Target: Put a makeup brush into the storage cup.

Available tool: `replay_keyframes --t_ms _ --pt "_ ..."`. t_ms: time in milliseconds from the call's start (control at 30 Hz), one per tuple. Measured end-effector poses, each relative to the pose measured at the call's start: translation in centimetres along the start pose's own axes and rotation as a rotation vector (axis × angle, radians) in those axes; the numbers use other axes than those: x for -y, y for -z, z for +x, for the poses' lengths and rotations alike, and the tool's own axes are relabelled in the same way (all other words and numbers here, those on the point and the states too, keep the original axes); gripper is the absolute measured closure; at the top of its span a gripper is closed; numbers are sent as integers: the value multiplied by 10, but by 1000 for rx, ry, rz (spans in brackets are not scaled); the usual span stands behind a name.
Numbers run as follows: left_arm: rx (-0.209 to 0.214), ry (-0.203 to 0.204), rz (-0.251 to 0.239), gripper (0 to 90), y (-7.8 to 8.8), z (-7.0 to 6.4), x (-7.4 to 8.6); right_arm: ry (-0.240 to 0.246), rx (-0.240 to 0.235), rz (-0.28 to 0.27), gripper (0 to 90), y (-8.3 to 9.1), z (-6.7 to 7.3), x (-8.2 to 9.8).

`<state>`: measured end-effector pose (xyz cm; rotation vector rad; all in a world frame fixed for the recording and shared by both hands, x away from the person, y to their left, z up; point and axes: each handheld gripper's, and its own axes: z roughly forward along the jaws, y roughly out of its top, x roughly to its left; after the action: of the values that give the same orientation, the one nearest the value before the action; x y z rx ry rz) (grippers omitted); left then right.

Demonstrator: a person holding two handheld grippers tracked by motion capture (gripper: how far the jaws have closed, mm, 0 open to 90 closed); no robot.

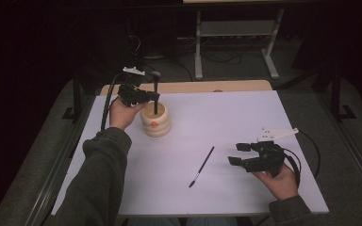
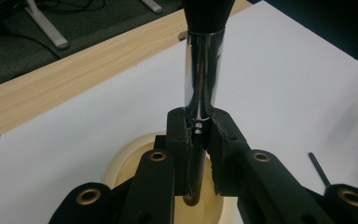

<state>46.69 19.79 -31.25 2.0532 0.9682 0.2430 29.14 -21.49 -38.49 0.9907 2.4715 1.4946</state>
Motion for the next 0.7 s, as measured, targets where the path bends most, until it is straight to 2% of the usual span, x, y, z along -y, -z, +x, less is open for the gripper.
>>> replay_keyframes --t_ms 100,500,533,700 --pt "-19 -17 19 786 -3 0 1 -3 -1 0 319 0 0 0" --pt "-26 -21 46 787 -11 0 10 -1 -1 -4 318 0 0 0" --pt "-39 -26 63 787 -12 1 14 -2 -3 0 317 -1 0 0" --pt "-43 -23 71 789 -12 3 16 2 -5 0 316 -2 0 -1"
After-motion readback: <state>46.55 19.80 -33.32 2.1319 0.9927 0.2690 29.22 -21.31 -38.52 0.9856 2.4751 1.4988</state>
